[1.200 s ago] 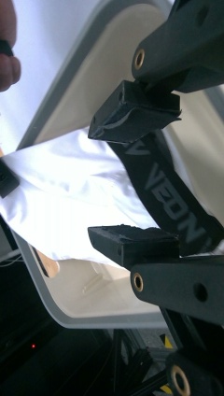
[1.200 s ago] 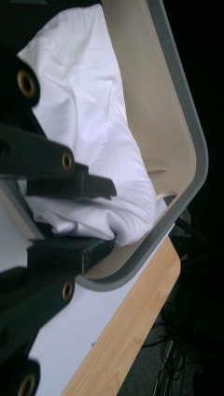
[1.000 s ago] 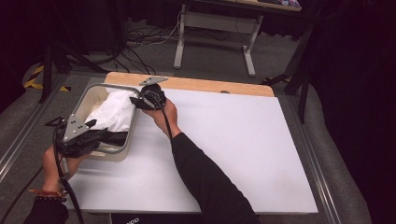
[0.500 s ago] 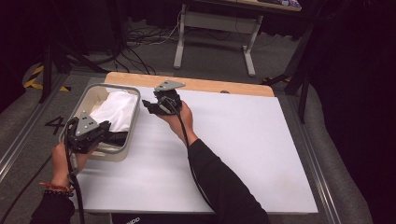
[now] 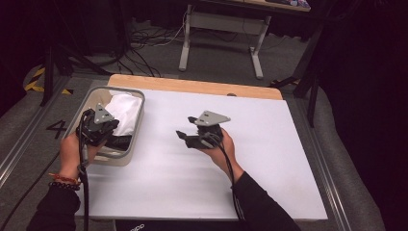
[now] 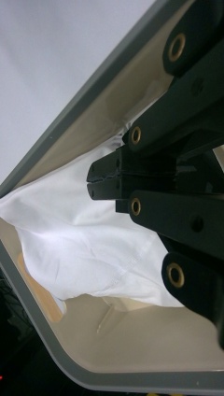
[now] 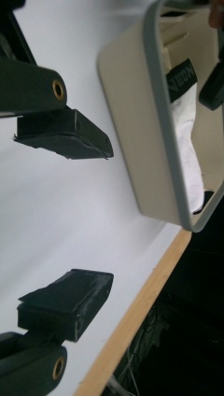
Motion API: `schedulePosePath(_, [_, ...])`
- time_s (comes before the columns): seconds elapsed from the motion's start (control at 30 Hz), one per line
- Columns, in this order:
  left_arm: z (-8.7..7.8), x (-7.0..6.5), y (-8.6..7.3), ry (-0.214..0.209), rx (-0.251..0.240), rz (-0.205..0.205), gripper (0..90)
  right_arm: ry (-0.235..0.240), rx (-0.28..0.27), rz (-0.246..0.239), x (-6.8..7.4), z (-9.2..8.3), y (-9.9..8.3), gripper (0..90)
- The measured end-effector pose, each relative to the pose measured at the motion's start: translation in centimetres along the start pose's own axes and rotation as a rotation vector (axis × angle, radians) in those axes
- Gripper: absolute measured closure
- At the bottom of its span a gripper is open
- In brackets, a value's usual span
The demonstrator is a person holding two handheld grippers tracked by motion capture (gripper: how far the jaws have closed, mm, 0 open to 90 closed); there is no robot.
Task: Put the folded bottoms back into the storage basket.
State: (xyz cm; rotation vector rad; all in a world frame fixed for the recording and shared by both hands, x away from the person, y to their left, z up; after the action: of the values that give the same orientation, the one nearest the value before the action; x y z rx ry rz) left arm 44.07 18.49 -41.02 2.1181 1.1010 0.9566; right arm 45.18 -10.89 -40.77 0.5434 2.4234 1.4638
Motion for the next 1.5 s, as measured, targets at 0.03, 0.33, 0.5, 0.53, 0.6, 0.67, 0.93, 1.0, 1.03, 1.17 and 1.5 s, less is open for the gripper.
schedulePosePath(0.03, [0.1,-0.1,0.1,0.002,0.0,0.01,89.5,-0.006,0.003,0.012,0.0,-0.6,-0.7,32.4])
schedulePosePath(0.33, [2.0,0.8,1.6,-0.024,0.045,-0.007,89.5,-0.041,0.05,-0.008,1.0,-5.5,-5.5,29.4])
schedulePosePath(0.5, [4.4,1.3,2.0,-0.003,0.12,-0.003,89.1,-0.066,0.039,-0.035,2.2,-8.3,-6.9,26.8])
schedulePosePath(0.53, [5.0,1.4,2.0,-0.002,0.143,-0.004,89.1,-0.07,0.038,-0.037,2.3,-8.7,-7.1,26.6])
schedulePosePath(0.6, [5.9,1.5,1.9,-0.01,0.167,-0.002,87.7,-0.094,0.034,-0.056,2.6,-9.9,-7.5,26.1])
schedulePosePath(0.67, [6.9,1.4,1.9,-0.007,0.186,0.02,86.0,-0.107,0.03,-0.067,2.8,-10.8,-7.9,25.8])
schedulePosePath(0.93, [9.5,1.0,0.9,-0.019,0.273,0.041,88.0,-0.14,0.048,-0.063,2.7,-12.6,-9.6,25.8])
schedulePosePath(1.0, [9.7,0.9,0.9,-0.011,0.286,0.053,88.4,-0.147,0.043,-0.056,2.6,-12.9,-9.8,26.0])
schedulePosePath(1.03, [9.7,0.8,0.9,-0.012,0.28,0.054,88.4,-0.151,0.045,-0.056,2.6,-13.0,-9.9,26.0])
schedulePosePath(1.17, [10.0,0.5,1.0,-0.022,0.285,0.091,88.4,-0.151,0.051,-0.052,2.6,-13.0,-10.1,26.0])
schedulePosePath(1.5, [9.5,0.1,1.5,-0.056,0.227,0.091,88.2,-0.154,0.059,-0.071,2.8,-12.9,-10.1,25.5])
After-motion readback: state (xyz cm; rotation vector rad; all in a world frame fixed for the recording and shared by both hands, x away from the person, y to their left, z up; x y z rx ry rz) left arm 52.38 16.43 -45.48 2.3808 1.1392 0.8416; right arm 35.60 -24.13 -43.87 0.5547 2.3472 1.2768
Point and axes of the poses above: each handheld gripper's, and its own axes: z roughly forward along the jaws, y roughly out of its top, x roughly to its left, the point moved 5 cm from there along z, roughly forward along the jaws, and after that the axes turned 11 degrees about y, right-handed, at the moved point
